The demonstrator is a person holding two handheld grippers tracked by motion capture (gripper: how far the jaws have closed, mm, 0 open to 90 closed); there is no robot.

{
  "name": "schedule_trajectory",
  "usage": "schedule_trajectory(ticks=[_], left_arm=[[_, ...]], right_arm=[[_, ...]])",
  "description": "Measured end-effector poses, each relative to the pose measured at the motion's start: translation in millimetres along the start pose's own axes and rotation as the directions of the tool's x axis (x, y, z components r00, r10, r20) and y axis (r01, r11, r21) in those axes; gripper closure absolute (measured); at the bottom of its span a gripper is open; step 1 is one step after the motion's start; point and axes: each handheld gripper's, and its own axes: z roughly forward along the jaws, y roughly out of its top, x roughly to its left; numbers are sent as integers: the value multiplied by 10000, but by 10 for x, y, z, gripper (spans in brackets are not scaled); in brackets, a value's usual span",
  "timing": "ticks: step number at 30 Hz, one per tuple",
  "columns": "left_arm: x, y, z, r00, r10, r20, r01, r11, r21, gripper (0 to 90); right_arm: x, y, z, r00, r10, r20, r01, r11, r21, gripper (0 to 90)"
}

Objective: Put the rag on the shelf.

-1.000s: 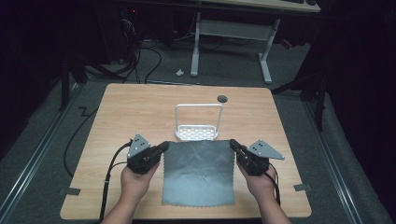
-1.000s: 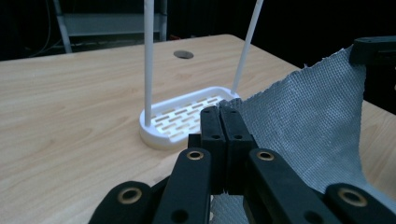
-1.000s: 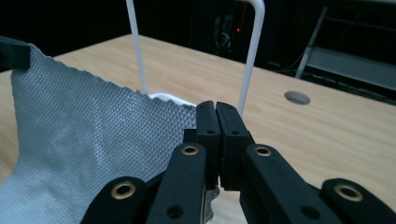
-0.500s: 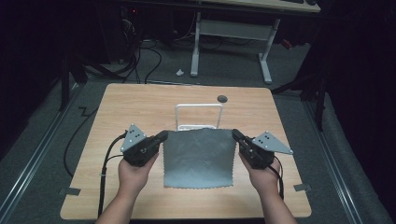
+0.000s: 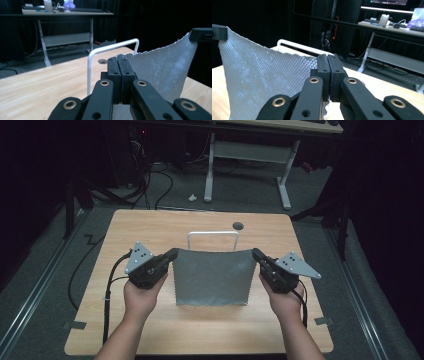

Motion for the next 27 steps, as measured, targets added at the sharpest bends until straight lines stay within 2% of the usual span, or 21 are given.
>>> schedule_trajectory(ticks=[4,11,18,20,27], left_arm=[[18,148,31,9999,115,-124,-119,9995,-305,894],[70,329,116,9986,377,-382,-396,9979,-515,894],[182,441,263,9972,483,-579,-513,9973,-517,894],[201,475,304,9955,684,-662,-714,9964,-446,894],[274,589,444,9917,924,-896,-969,9942,-469,894]], right_arm=[[-43,148,26,10000,-66,63,67,9997,-239,900],[-125,309,120,9998,-24,208,32,9991,-414,900],[-210,406,268,9996,59,280,-44,9985,-550,900],[-248,430,314,9996,61,280,-45,9984,-564,900],[-350,532,454,9991,213,377,-186,9974,-690,900]])
